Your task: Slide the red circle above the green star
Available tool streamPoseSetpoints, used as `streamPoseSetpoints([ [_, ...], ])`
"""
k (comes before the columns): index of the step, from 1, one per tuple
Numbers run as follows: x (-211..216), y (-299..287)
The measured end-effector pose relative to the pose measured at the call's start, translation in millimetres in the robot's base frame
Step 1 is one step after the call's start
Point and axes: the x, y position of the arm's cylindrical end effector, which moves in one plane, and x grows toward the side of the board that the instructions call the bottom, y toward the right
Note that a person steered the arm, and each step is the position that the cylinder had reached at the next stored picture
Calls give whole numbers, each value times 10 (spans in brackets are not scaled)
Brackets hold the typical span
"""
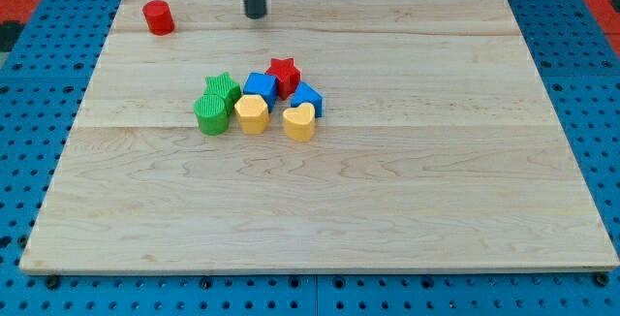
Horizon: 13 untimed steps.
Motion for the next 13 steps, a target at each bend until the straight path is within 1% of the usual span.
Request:
streamPoseSetpoints([
  [1, -256, -568],
  [3, -97, -1327],
  [4, -7, -1350],
  [5, 344, -833],
  [6, 607, -570],
  [7, 579, -1081],
  [8, 716, -1239],
  [9, 975, -784],
  [10, 1105, -410],
  [13, 1107, -409],
])
